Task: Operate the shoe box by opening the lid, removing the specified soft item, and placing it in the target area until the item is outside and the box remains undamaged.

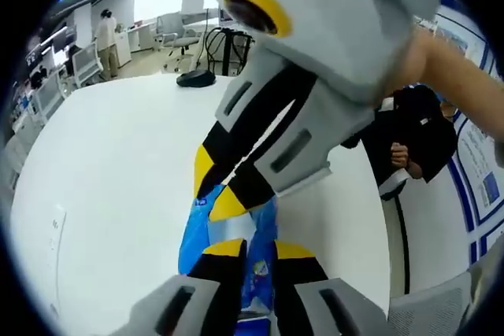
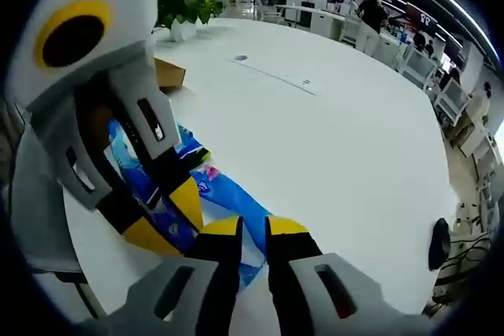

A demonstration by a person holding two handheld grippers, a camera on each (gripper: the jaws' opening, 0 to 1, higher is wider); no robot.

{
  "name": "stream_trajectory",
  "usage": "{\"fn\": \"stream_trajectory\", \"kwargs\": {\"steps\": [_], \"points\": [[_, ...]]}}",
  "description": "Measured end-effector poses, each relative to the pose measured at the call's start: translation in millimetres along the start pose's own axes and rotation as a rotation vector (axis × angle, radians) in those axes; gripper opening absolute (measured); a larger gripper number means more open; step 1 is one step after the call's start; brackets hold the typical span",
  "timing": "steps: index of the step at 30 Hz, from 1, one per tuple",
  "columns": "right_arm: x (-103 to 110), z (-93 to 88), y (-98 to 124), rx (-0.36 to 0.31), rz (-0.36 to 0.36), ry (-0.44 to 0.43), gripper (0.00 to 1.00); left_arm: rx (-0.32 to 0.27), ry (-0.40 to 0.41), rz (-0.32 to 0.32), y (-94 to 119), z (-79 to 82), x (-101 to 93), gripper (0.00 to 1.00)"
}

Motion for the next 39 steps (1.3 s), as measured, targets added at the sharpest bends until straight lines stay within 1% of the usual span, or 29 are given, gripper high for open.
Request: {"fn": "stream_trajectory", "kwargs": {"steps": [5, 11, 15, 18, 25, 28, 32, 34, 36, 39], "points": [[3.0, 2.7, 10.7, -0.009, -0.018, 0.007, 0.19, -0.004, -0.025, 0.024, 14.4, -1.1, -3.8, 0.17], [11.1, 5.7, 27.7, -0.028, -0.038, 0.019, 0.26, -0.017, -0.012, 0.039, 37.1, -7.8, -8.0, 0.22], [17.0, 5.4, 35.9, -0.023, -0.042, 0.034, 0.30, -0.028, -0.012, 0.056, 52.1, -13.5, -13.3, 0.25], [24.7, 6.2, 45.0, -0.027, -0.050, 0.050, 0.33, -0.036, 0.004, 0.061, 65.4, -20.6, -19.1, 0.30], [45.1, 8.8, 61.8, -0.035, -0.048, 0.071, 0.38, -0.058, 0.020, 0.094, 92.2, -40.5, -32.3, 0.36], [56.8, 13.9, 70.3, -0.060, -0.042, 0.084, 0.40, -0.079, 0.048, 0.103, 106.5, -48.4, -40.1, 0.39], [69.1, 19.2, 77.1, -0.076, -0.026, 0.096, 0.43, -0.111, 0.044, 0.128, 125.0, -54.2, -50.3, 0.43], [78.7, 22.6, 80.6, -0.077, -0.014, 0.113, 0.44, -0.131, 0.044, 0.139, 134.4, -56.8, -54.5, 0.45], [86.0, 26.8, 84.0, -0.076, -0.012, 0.126, 0.45, -0.144, 0.044, 0.146, 141.3, -59.8, -56.7, 0.47], [94.2, 35.7, 88.8, -0.096, 0.003, 0.136, 0.46, -0.163, 0.044, 0.157, 156.6, -67.5, -60.6, 0.51]]}}
Point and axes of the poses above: the point that each gripper's makers call its tool centre point, and the gripper's own axes: y roughly backward along the fingers, x roughly to its left, z roughly out of its top, the point moved 4 cm from there along y, roughly backward along the fingers, and after that the axes turned 7 degrees about -y, right-handed, at the moved point
